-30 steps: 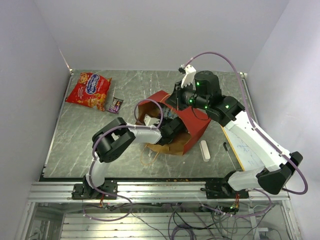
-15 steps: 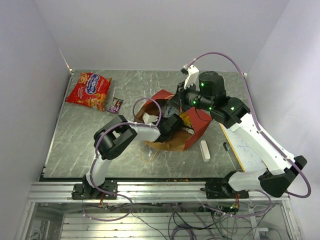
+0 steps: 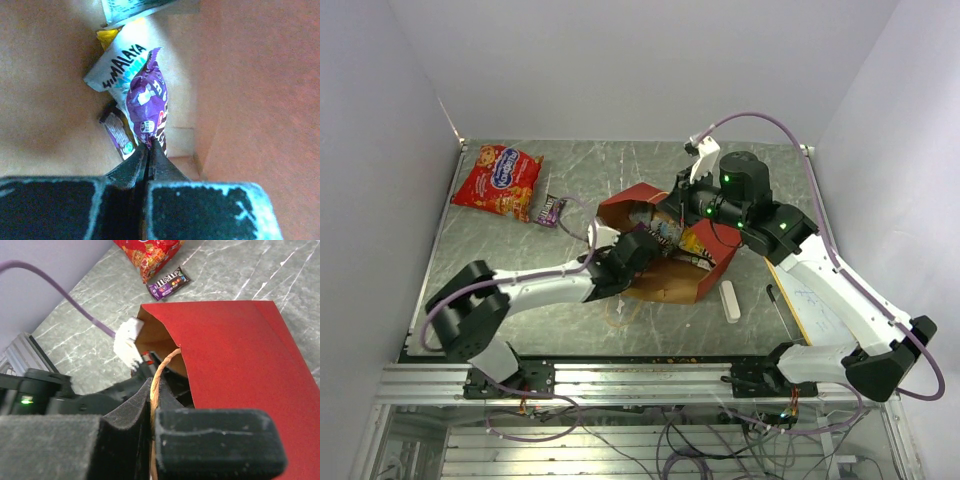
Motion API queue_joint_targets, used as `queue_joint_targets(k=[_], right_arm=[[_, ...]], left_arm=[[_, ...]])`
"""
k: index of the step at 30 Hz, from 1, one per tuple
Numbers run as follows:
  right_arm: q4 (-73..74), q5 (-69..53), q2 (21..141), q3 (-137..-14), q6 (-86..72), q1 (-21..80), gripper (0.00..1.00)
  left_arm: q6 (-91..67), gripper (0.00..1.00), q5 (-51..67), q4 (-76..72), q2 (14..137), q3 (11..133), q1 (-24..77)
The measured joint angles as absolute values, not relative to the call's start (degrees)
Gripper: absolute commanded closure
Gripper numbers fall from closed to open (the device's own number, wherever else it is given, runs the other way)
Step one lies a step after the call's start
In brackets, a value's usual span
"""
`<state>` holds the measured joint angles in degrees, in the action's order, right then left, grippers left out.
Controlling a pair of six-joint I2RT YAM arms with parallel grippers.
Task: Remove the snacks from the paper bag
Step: Take out the snack from the paper bag, then place the snack at the center of the board.
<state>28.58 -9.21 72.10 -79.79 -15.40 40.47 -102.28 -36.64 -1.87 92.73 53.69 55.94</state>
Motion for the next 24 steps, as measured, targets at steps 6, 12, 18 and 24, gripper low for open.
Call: queue_joint_targets(k=[6,12,18,24], right_arm=[[26.8,-8.1,71.9,-77.9,-15.5,40.5,1.00],[25.5,-6.4,71.8,-77.4,-15.5,40.5,1.00],[24.7,-5.0,71.8,-77.0,-15.6,40.4,1.00],[24.4,-3.2,71.8,-75.8,-16.1,40.4,1.00]], left_arm=[[-98.8,0.93,-30.2,-0.6,78.9,46.0,56.0],[-95.4,0.93,-25.2,1.5,62.0,37.8,55.1],[-89.8,0.93,-21.5,10.4,50.3,37.5,54.2],[-76.6,0.93,-24.3,27.7,47.9,51.1,53.6]])
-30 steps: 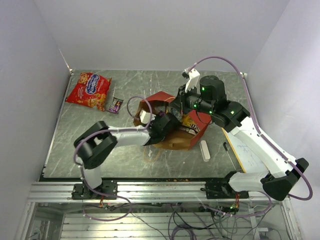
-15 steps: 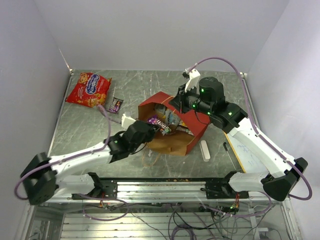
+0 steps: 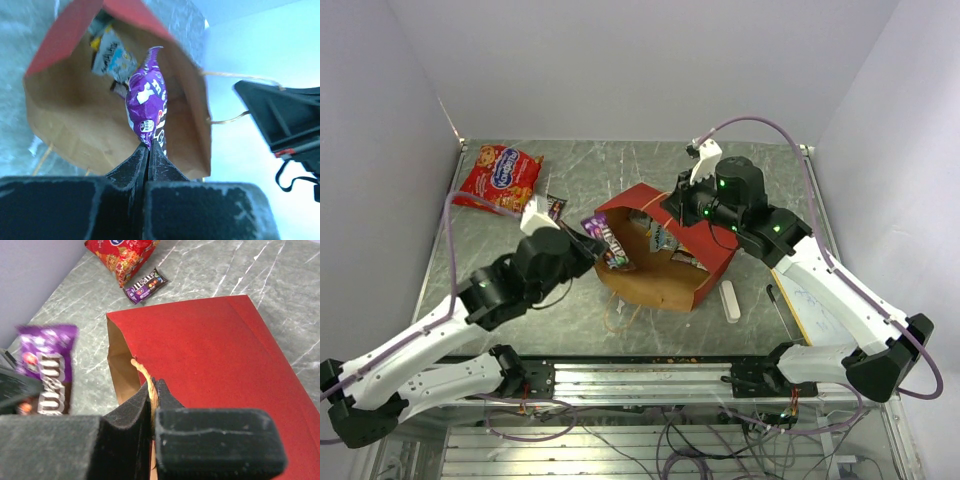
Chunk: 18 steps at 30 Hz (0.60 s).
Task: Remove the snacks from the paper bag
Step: Place the snack at the center of the board.
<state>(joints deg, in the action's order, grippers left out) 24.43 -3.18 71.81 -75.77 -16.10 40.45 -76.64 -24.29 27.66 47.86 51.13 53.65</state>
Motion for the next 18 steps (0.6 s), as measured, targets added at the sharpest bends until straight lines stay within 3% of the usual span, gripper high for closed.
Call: queue_joint_targets(k=[7,18], right_arm=[[24.4,-1.3,71.1,-74.9,-18.1,40.4,1.00],[24.4,0.5,70.3,-73.7,-21.8,40.4,1.00]], left_arm=[[-56.8,0.93,-31.8,45.9,52.4,72.2,51.2],[-32.4,0.93,-30.1,52.6,56.6,79.7,43.5]])
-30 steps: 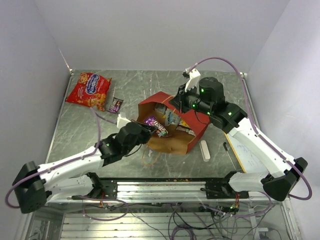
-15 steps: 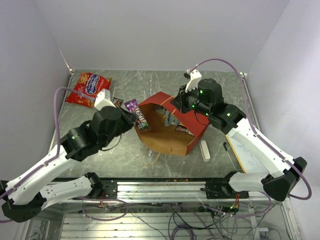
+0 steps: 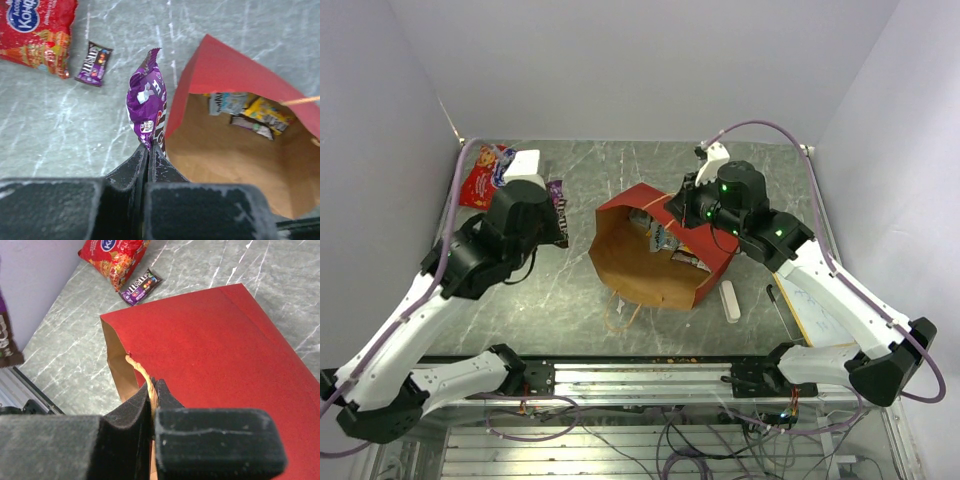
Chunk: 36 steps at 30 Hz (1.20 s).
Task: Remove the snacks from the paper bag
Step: Place the snack at the center of the board.
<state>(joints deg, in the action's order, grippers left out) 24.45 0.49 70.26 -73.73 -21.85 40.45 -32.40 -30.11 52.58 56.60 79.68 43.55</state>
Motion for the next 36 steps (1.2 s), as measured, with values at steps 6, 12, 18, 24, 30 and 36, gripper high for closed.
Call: queue_joint_targets(k=[6,12,18,24,30,36], right_arm=[[26.5,-2.2,72.5,-74.7,-21.8,40.4,1.00],[27.7,-6.2,73.6,-74.0,-21.4,40.4,1.00],[23.7,-7.1,72.8,-68.8,-17.9,40.4,1.00],[22.7,-4.7,74.0,-69.3,-10.3,40.2,1.00],[21.8,-5.7,74.8,-71.3,-5.7,38.3,1.00],[21.0,-12.5,77.4,-71.4,-7.4,31.3,1.00]], left_arm=[[-27.6,0.93,-27.2,52.3,64.7,79.8,35.7],[-26.3,0.93,-23.1,48.0,69.8,77.9,28.0],[-23.9,0.93,-20.5,42.5,79.2,78.0,20.7],[-16.1,0.93,-14.5,42.2,100.3,87.4,15.3],[-7.0,0.93,-7.8,42.3,110.4,92.6,13.5],[0.8,0.92,-1.1,45.6,116.0,100.6,12.1]])
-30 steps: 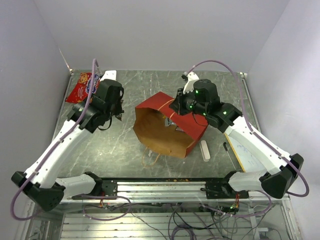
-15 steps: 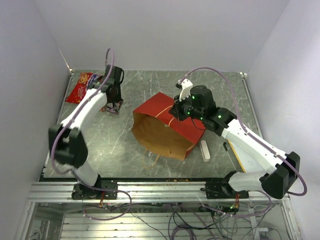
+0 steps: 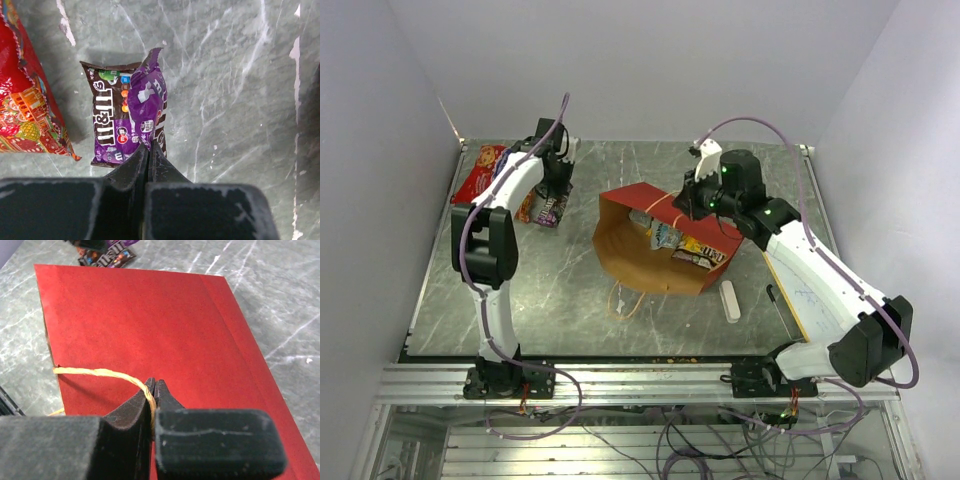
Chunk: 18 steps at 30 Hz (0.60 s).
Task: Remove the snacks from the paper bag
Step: Place the snack at the center of the board.
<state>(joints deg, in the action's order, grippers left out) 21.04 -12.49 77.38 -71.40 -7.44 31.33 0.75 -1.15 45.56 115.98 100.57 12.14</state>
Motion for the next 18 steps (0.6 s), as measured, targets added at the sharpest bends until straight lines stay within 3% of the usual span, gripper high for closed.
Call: queue_joint_targets(k=[15,18], right_arm=[[20.9,-18.9,77.5,-71.4,-9.4,28.7,1.00],[21.1,-18.9,77.5,-71.4,-9.5,28.7,1.00]], left_arm=[[5.8,0.92,7.3,48.6,125.6,105.2,9.8],[5.7,0.82,7.8,48.8,126.6,105.9,9.8]])
